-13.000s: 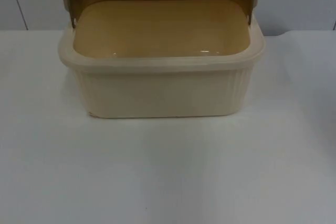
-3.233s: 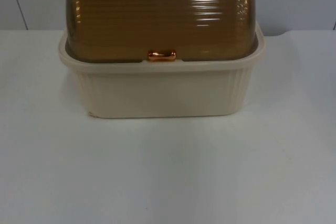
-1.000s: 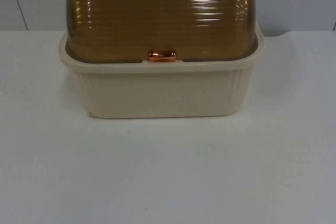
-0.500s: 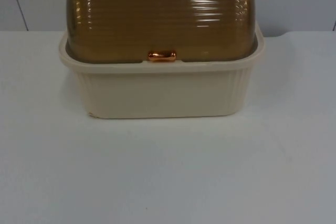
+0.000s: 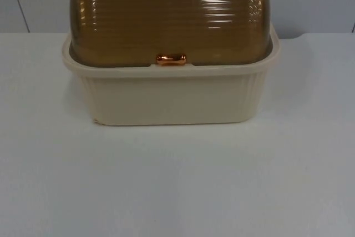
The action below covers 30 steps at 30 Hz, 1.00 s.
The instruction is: Open the box lid with the left hand, place the block into the box with the right hand, then close the box lid with the left hand.
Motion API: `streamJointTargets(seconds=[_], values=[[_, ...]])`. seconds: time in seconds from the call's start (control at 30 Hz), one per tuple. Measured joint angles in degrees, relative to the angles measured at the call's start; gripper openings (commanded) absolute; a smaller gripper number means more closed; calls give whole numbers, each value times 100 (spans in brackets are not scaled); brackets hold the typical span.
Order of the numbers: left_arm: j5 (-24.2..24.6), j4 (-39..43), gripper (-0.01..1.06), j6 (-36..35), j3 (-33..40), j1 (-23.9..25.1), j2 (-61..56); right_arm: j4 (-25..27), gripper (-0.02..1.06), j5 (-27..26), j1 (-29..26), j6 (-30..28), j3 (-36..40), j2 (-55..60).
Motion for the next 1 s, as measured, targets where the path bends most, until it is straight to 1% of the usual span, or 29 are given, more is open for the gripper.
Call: streamJointTargets(seconds=[0.03, 0.07, 0.1, 0.17, 0.2, 0.23, 0.3, 0.37, 0.53, 0.57, 0.67, 0.73, 0.87, 1.0], values=[[-14, 11, 105, 0, 260, 0, -50, -38, 104, -15, 0, -49, 156, -15], [-32, 35, 105, 0, 473, -12, -62, -90, 104, -139, 0, -57, 347, -26], [-225, 35, 105, 0, 726, -38, -62, -139, 104, -338, 0, -57, 498, -26], [-455, 35, 105, 0, 955, -67, -62, -163, 104, -531, 0, -29, 632, -46], [-455, 35, 105, 0, 955, -67, -62, -163, 104, -531, 0, -29, 632, -46], [-619, 35, 105, -30, 1166, -67, -62, -163, 104, -577, 0, -28, 752, -49], [-702, 10, 105, -136, 1468, -67, -62, -163, 104, -518, 0, -28, 965, -46], [-702, -2, 105, -179, 1592, -67, -62, -177, 104, -484, 0, -28, 1065, -49], [-623, 114, 105, -498, 2184, -67, -52, -214, 104, -469, 0, -4, 1699, -39], [-623, 114, 105, -498, 2184, -67, -52, -214, 104, -469, 0, -4, 1699, -39], [-230, 326, 105, -627, 2569, -67, -52, -217, 104, -366, 0, 82, 2133, -39], [-134, 379, 105, -651, 2827, -67, -52, -217, 104, -298, 0, 118, 2345, -32], [-134, 402, 105, -651, 2927, -67, -52, -227, 104, -284, 0, 154, 2515, -32], [-120, 444, 105, -651, 2952, -67, -52, -227, 104, -284, 0, 164, 2530, -32]])
